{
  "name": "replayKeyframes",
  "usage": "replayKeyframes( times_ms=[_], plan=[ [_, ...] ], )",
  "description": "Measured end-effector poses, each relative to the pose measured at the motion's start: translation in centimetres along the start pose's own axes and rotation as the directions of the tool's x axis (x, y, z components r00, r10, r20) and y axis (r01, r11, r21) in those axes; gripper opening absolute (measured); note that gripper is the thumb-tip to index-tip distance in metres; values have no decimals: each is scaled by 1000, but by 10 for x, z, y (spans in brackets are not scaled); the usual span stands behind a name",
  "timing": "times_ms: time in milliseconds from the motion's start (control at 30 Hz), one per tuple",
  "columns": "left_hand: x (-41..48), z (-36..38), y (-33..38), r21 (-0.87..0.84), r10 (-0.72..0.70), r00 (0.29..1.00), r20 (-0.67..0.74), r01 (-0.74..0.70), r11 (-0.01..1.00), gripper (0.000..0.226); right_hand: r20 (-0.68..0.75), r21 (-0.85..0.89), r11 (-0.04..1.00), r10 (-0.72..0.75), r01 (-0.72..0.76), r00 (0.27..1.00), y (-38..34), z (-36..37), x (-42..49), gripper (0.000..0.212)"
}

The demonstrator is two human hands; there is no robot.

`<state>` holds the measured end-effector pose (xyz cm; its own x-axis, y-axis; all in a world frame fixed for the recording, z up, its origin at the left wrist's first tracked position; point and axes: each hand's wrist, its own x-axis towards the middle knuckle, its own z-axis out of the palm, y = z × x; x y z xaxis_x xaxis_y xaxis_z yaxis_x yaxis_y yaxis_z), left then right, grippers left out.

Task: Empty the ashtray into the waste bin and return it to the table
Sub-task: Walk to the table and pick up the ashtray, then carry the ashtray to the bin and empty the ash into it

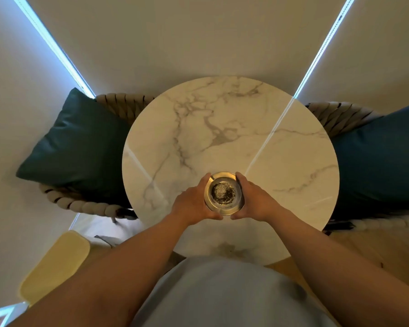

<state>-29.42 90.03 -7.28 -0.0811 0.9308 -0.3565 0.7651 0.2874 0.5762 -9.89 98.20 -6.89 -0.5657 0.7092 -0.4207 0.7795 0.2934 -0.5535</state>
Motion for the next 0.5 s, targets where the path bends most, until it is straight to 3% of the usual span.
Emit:
replayKeyframes(
  times_ms=[500],
  plan=[
    [-108,93,46,-183,-179,973,-143,152,971,120,193,-82,971,-204,223,960,40,11,-81,132]
  ],
)
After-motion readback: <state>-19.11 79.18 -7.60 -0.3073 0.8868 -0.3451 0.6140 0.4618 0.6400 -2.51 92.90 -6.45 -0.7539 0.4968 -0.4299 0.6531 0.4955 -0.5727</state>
